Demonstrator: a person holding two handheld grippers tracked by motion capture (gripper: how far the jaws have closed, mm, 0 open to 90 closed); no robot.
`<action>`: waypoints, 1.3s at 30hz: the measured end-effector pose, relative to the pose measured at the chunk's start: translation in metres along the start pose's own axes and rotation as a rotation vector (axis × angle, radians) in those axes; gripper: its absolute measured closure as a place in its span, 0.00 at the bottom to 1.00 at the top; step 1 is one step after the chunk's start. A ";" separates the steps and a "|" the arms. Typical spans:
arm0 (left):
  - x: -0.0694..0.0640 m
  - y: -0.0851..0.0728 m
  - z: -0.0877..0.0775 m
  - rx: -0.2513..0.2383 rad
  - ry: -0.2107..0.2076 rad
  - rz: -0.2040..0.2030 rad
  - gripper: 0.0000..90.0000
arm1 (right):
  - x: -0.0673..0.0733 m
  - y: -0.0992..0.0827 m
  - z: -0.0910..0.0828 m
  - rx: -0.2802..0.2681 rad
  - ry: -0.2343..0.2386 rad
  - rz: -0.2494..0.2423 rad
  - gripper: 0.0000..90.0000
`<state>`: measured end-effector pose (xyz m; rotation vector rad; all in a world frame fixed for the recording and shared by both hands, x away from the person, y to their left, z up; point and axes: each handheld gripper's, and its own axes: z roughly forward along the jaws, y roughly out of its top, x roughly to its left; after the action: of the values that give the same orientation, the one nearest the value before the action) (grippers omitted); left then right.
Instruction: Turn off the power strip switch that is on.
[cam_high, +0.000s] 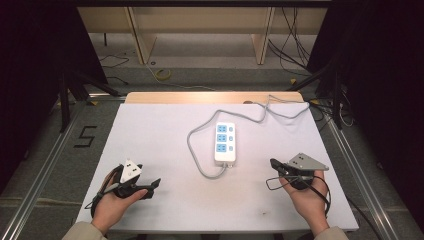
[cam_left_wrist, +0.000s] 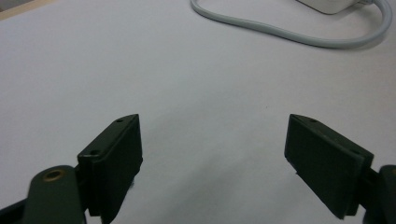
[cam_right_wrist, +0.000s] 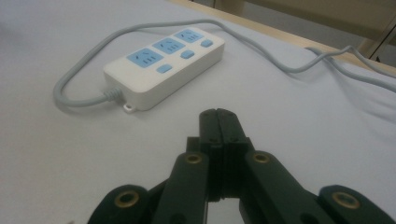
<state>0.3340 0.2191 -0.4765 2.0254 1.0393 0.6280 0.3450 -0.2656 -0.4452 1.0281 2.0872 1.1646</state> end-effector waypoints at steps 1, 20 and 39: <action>0.000 0.000 0.000 0.000 0.000 0.000 0.21 | 0.000 0.000 0.000 -0.001 0.000 -0.001 1.00; 0.000 0.000 0.000 0.006 -0.005 0.008 0.21 | 0.000 0.011 0.009 -0.004 0.009 -0.011 1.00; 0.000 0.000 0.001 0.003 -0.003 0.011 0.21 | -0.002 0.020 0.012 -0.015 0.008 -0.018 1.00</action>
<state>0.3345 0.2184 -0.4767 2.0356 1.0284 0.6291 0.3624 -0.2542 -0.4333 0.9967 2.0868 1.1758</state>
